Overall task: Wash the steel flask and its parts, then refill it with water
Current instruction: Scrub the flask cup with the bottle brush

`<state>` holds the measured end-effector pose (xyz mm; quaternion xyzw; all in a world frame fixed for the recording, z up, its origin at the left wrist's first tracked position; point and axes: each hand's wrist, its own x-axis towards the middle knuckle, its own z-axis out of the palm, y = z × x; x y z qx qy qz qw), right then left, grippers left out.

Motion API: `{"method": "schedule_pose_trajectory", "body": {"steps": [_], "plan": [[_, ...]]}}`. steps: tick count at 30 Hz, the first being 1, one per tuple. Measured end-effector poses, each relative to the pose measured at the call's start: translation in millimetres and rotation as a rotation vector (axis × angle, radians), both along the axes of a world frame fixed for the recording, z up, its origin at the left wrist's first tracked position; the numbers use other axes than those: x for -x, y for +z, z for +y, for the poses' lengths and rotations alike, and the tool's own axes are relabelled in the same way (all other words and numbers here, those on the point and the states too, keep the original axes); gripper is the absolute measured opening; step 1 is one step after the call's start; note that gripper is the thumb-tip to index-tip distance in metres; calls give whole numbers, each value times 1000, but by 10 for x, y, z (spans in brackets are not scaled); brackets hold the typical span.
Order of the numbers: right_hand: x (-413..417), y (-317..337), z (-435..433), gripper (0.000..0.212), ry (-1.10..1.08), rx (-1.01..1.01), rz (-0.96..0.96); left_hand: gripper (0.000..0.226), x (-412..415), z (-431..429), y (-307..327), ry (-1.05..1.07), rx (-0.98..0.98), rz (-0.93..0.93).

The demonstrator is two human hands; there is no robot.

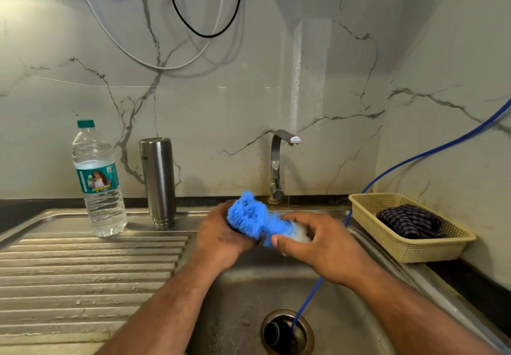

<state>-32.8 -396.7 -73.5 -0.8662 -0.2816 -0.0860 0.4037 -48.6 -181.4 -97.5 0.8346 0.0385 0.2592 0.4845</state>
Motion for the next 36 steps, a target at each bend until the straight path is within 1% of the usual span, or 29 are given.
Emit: {"method": "schedule_pose_trajectory", "body": {"steps": [3, 4, 7, 9, 13, 14, 16, 18, 20, 22, 23, 25, 27, 29, 32, 34, 36], "plan": [[-35, 25, -46, 41, -160, -57, -62, 63, 20, 1, 24, 4, 0, -15], [-36, 14, -40, 40, -160, -66, -66, 62, 30, -12, 21, -7, -14, -10], [36, -4, 41, 32, -11, -38, 17, 53, 45, -58, -6, -43, -47, 32], [56, 35, 38, 32, 6, -8, 44, 52, 53, -57, 2, -34, -20, 32], [-38, 69, -65, 25, -180, -45, 2, 61, 68, -87, 35, -45, -35, 9], [-38, 47, -50, 25, -174, -64, -4, 60, 75, -114, 25, -59, -58, 16], [-8, 9, 13, 31, -94, -72, 2, 55, 76, -162, -14, -87, -103, 34], [17, 42, 23, 30, -39, -40, 45, 52, 85, -149, -11, -82, -91, 24], [0, 106, -56, 26, -79, -12, 72, 57, 90, -90, 31, -61, -53, 9], [-42, 117, -121, 26, -167, -13, 20, 63, 76, -49, 41, -53, -62, -4], [-42, 98, -111, 27, -169, -26, 10, 64, 78, -62, 32, -59, -84, -1], [8, 58, -16, 28, -91, -62, 31, 60, 81, -119, -11, -86, -134, 21], [35, 59, 11, 26, -45, -10, 38, 54, 80, -131, -28, -103, -125, 28], [22, 135, -71, 25, -97, 71, 35, 58, 77, -66, 13, -85, -51, 19], [-31, 136, -165, 37, -211, 108, -14, 65, 64, 5, 45, -56, -48, 2], [6, 92, -82, 43, -161, 84, -12, 59, 82, -70, 13, -79, -93, 39], [46, 83, -21, 36, -86, 100, 3, 49, 84, -151, -24, -118, -103, 61]]}}
